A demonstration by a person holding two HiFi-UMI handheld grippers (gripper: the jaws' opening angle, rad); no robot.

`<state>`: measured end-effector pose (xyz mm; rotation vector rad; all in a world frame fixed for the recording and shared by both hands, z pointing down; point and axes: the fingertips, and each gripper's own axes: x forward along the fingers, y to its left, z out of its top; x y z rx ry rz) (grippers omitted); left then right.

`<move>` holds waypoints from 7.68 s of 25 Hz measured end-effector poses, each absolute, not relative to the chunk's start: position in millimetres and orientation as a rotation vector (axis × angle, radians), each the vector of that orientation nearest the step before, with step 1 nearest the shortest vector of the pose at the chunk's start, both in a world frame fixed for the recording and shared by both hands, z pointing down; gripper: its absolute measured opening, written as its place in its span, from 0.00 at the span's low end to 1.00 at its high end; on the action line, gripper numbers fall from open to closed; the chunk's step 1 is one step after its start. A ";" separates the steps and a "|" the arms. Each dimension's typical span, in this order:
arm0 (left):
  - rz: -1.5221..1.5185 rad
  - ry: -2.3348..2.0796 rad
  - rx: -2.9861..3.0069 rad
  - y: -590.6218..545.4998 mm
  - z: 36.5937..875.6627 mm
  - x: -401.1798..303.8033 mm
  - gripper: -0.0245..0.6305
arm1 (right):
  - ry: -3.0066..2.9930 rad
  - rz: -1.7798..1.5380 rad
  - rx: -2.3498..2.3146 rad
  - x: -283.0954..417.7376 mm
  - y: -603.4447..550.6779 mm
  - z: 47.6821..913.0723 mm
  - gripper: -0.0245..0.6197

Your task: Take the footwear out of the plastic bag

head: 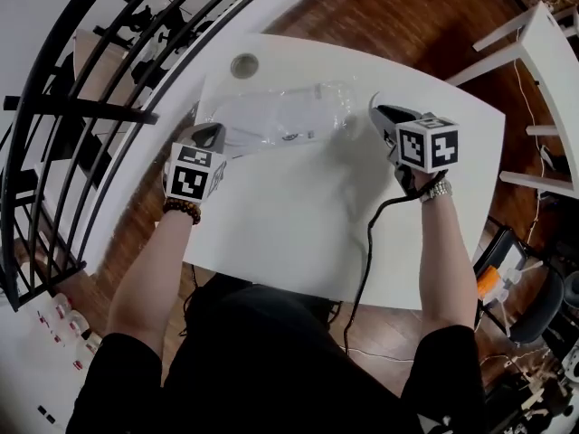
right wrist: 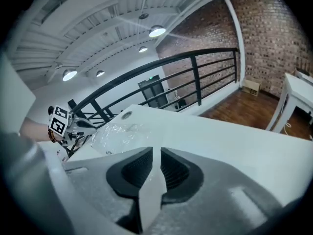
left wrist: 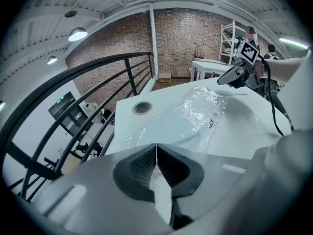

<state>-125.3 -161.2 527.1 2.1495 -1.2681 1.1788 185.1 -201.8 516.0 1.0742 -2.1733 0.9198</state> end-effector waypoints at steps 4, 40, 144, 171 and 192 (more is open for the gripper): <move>1.219 -1.237 2.128 -159.6 541.1 -125.7 0.07 | -2.157 0.934 0.966 157.1 -208.4 528.7 0.11; 1.212 -1.231 2.125 -165.4 549.6 -125.4 0.07 | -2.163 1.099 0.623 108.3 -199.5 524.3 0.18; 1.254 -1.213 2.013 -144.9 561.2 -146.4 0.06 | -1.842 1.447 1.684 410.8 -85.6 537.6 0.11; 1.061 -1.209 2.249 -132.4 503.4 -154.1 0.07 | -1.848 1.096 1.795 337.5 -51.0 479.8 0.16; 0.817 -0.942 2.609 -76.9 414.4 -167.6 0.06 | -1.977 0.815 1.809 132.5 8.6 392.0 0.03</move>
